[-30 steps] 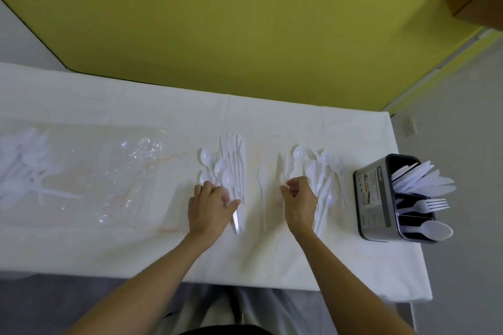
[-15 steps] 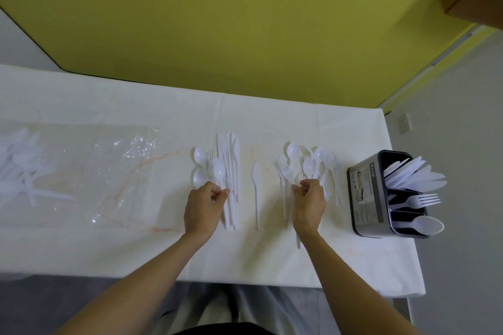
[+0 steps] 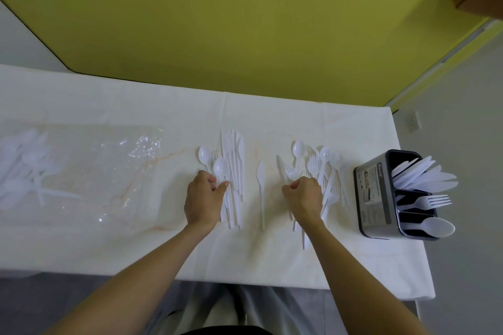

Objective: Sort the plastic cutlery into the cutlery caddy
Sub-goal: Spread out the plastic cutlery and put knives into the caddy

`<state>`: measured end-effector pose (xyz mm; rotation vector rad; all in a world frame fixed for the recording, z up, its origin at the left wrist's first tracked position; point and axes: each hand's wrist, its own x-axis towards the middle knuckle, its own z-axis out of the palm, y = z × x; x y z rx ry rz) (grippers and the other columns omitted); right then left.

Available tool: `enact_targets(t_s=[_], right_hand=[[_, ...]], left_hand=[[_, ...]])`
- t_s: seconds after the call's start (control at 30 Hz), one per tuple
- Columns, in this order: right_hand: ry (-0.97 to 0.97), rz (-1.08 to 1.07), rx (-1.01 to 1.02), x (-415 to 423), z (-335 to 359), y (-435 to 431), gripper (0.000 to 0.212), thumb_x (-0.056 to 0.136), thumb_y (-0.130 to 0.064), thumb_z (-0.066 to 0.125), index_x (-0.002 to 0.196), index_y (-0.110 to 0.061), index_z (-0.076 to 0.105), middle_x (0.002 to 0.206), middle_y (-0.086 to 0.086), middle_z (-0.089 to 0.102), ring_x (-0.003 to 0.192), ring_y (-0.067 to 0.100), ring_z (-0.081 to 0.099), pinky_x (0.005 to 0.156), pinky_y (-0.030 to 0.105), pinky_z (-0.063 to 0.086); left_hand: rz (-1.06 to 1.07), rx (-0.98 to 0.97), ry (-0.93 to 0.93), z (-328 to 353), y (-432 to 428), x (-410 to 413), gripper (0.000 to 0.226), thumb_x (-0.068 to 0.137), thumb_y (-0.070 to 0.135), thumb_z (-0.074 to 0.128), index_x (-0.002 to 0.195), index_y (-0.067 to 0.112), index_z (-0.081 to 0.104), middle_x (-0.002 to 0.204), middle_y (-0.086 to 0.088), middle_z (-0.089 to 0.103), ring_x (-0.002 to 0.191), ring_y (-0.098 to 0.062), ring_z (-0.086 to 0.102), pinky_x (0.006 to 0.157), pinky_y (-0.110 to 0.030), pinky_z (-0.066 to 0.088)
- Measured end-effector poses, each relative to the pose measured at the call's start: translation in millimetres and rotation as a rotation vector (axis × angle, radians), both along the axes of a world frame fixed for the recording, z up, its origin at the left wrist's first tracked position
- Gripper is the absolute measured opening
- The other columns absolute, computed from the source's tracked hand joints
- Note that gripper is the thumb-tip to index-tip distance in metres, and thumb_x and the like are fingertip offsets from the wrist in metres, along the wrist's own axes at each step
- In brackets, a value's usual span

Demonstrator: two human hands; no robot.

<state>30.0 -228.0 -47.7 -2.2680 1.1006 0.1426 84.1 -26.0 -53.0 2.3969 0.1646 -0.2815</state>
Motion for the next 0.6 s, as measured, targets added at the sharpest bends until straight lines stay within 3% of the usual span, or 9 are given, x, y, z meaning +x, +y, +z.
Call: enact_targets(t_s=[0.07,0.23,0.37,0.43,0.6], right_hand=[[-0.011,0.0,0.081,-0.9,6.9,1.1,0.036,0.073,-0.007,0.059,0.046,-0.013,0.036,0.045,-0.001,0.031,0.042,0.012,0.027,0.044,0.022,0.024],[0.02,0.12,0.169,-3.9,4.7,23.0,0.007,0.083,-0.015,0.059,0.081,-0.008,0.058,0.072,0.004,0.062,0.059,0.013,0.054,0.055,0.025,0.046],[0.059,0.184,0.159,-1.7,-4.7,41.5,0.025,0.085,-0.027,0.067,0.096,-0.01,0.053,0.08,0.003,0.059,0.066,0.015,0.055,0.052,0.02,0.038],[0.079,0.231,0.125,0.6,-9.6,44.2,0.032,0.084,-0.033,0.07,0.096,-0.012,0.05,0.082,0.002,0.058,0.07,0.018,0.057,0.057,0.022,0.039],[0.109,0.234,0.169,21.4,-5.4,40.7,0.014,0.087,-0.017,0.061,0.084,-0.007,0.051,0.072,0.004,0.053,0.061,0.016,0.049,0.054,0.023,0.039]], left_hand=[[-0.099,0.032,-0.06,1.0,-5.7,3.9,0.02,0.089,0.035,0.063,0.097,0.019,0.053,0.086,0.005,0.056,0.085,-0.016,0.054,0.06,-0.029,0.044],[-0.434,0.186,-0.108,0.7,-26.8,20.8,0.025,0.094,0.036,0.054,0.114,0.022,0.059,0.106,0.001,0.055,0.107,-0.02,0.049,0.072,-0.035,0.051],[-0.45,0.277,-0.085,-2.4,-28.8,28.3,0.031,0.09,0.041,0.058,0.111,0.018,0.057,0.108,-0.001,0.053,0.105,-0.022,0.048,0.072,-0.033,0.05],[-0.408,0.252,-0.068,-5.7,-22.6,27.9,0.031,0.088,0.042,0.061,0.108,0.018,0.057,0.106,0.0,0.053,0.103,-0.021,0.048,0.071,-0.033,0.05],[-0.379,0.165,-0.089,-9.4,-7.2,24.9,0.026,0.089,0.042,0.061,0.102,0.019,0.059,0.099,0.003,0.057,0.098,-0.018,0.049,0.071,-0.031,0.05]])
